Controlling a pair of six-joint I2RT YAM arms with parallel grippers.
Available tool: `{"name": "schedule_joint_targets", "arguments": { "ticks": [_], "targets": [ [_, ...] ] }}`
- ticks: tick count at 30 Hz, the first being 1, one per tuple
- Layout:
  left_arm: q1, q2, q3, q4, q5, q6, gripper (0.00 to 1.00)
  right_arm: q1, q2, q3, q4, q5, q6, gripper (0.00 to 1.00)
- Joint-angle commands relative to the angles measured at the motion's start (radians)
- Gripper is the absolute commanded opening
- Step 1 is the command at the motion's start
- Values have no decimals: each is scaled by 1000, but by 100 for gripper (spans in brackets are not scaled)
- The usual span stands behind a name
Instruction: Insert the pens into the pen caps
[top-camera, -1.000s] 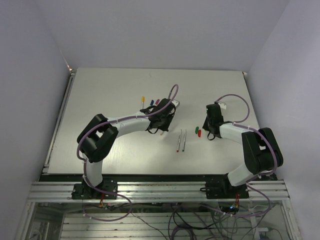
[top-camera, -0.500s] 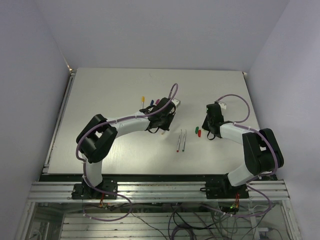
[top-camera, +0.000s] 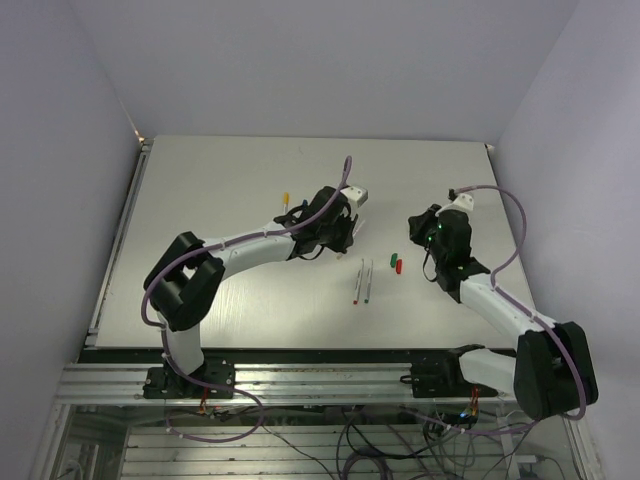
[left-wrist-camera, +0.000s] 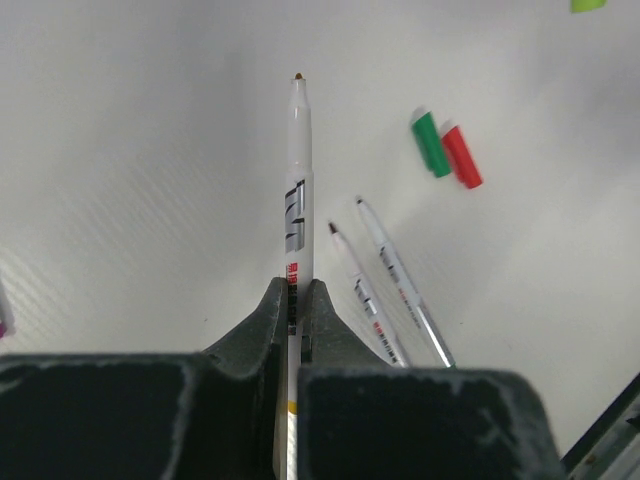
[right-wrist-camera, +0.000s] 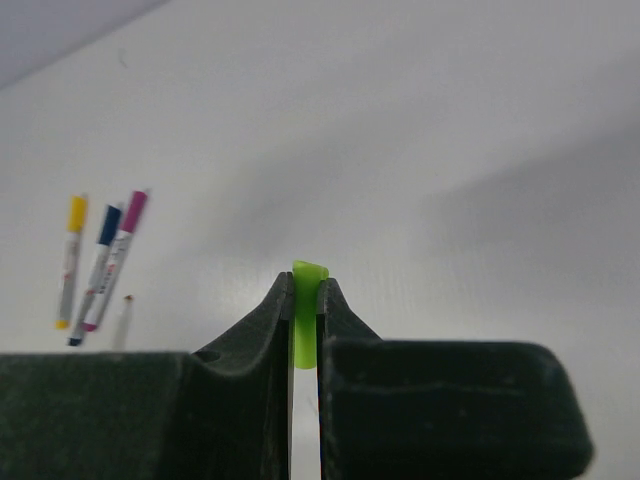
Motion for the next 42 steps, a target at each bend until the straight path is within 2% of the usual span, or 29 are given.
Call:
{"name": "schedule_joint_targets", "arguments": {
  "ticks": [1, 12, 25, 31, 42],
  "targets": [
    [6, -42, 5, 111, 106, 9, 7, -1, -71, -63, 195, -41, -11, 0],
    [1, -84, -71, 349, 330, -48, 7, -6, -139, -237, 706, -73, 30, 0],
    [-70, -109, -45, 316, 259, 1, 7, -18, -2, -328, 1173, -151, 185, 0],
    [-82, -126, -45, 320, 214, 12, 7, -18, 39, -354, 1267, -174, 225, 0],
    [-82, -162, -100, 429, 171, -10, 7, -17, 42, -394, 1316, -179, 275, 0]
  ]
}}
